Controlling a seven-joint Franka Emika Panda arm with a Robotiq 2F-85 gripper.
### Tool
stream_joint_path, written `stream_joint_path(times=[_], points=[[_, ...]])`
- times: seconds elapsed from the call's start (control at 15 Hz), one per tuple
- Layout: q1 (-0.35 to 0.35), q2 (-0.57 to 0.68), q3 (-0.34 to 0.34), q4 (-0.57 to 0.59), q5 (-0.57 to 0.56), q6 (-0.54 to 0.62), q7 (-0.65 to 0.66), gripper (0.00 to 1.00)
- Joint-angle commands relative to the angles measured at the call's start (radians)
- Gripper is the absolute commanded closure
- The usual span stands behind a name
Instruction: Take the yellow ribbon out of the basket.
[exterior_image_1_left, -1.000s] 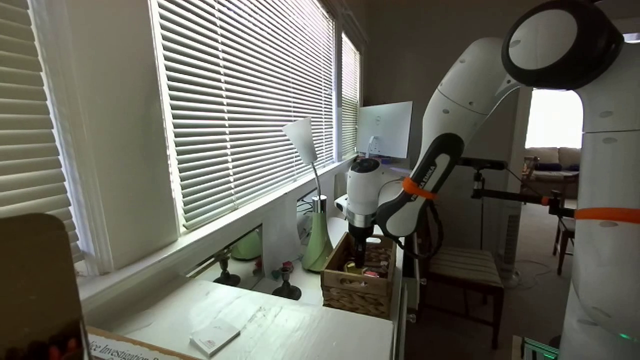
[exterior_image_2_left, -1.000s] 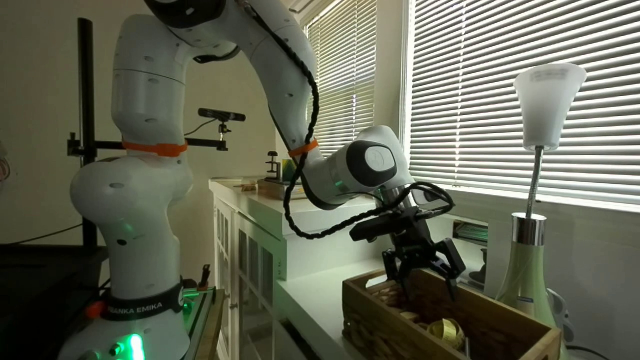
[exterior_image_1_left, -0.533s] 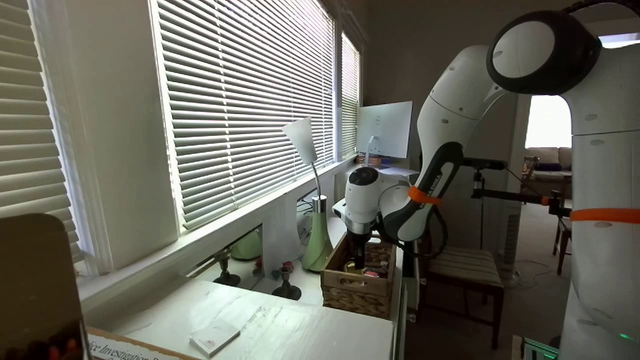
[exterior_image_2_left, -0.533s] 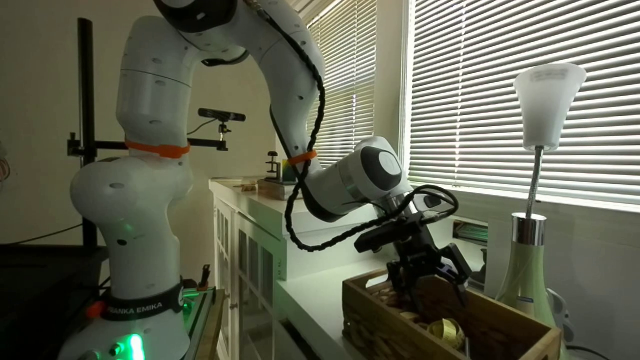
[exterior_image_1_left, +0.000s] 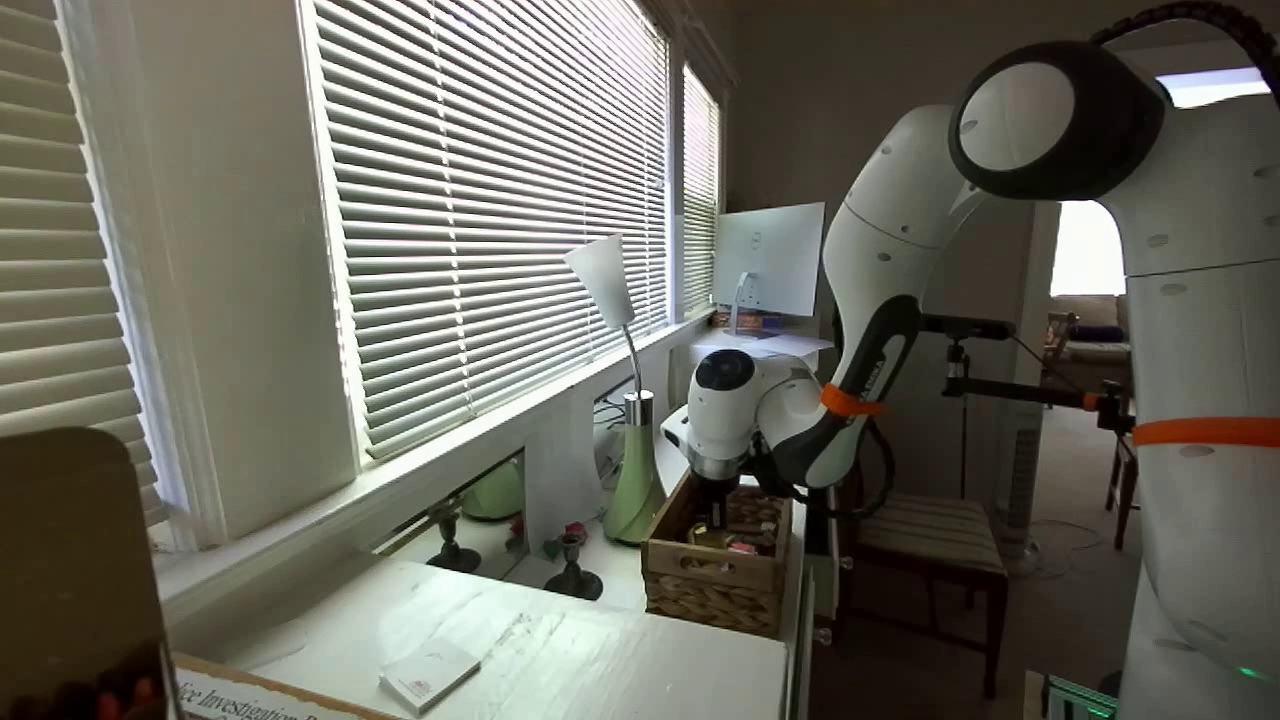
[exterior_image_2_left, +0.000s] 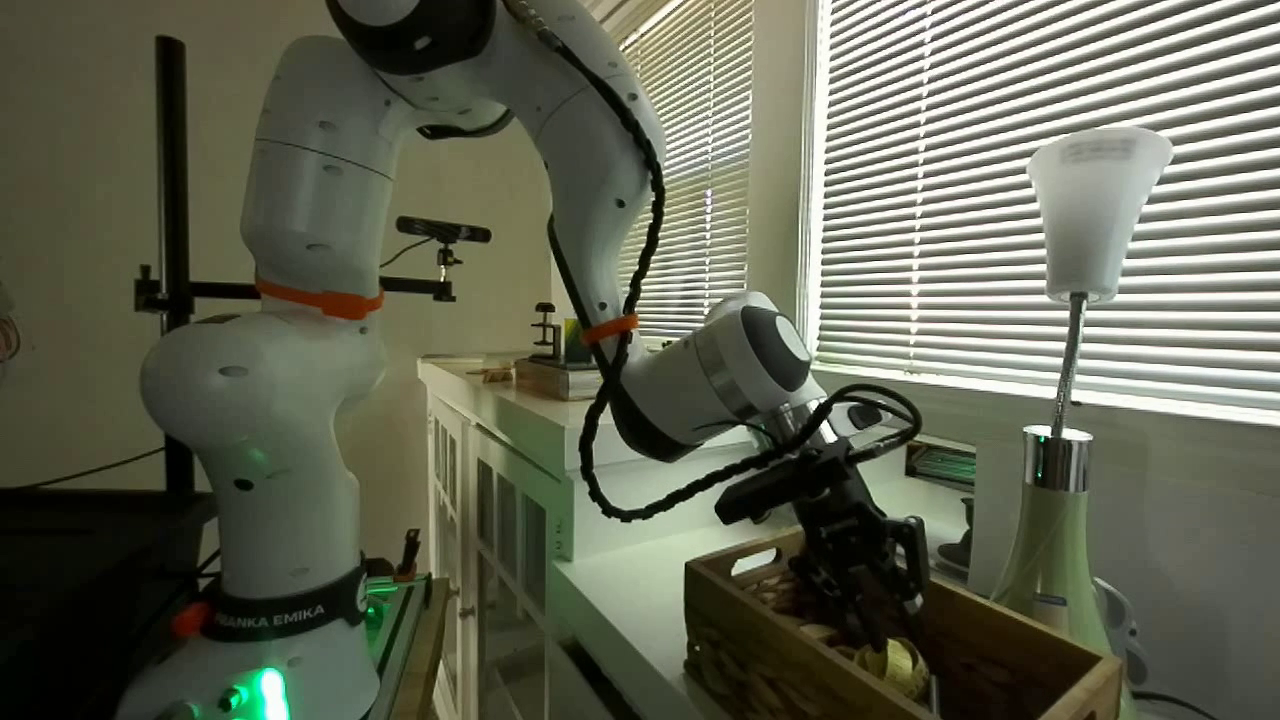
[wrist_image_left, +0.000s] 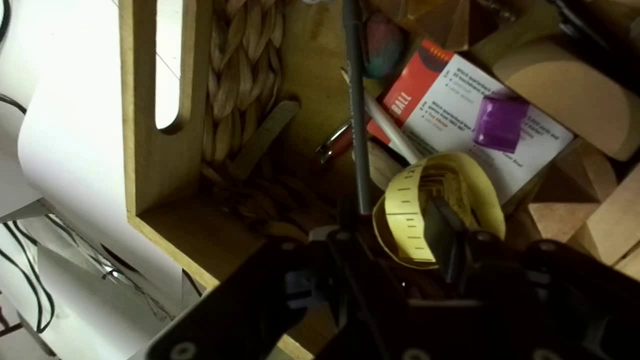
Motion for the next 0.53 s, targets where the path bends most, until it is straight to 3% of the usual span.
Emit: stream_joint_path(times=[0.0, 0.13, 0.47], points=[[0.004, 0.04, -0.013, 0.03, -0.112, 0.049, 0.09, 0.78], [0.004, 0.051, -0.011, 0.04, -0.147, 0.063, 0.118, 0.69], [0.005, 0.06, -0.004, 0.048, -0.189, 0.075, 0.143, 0.65]])
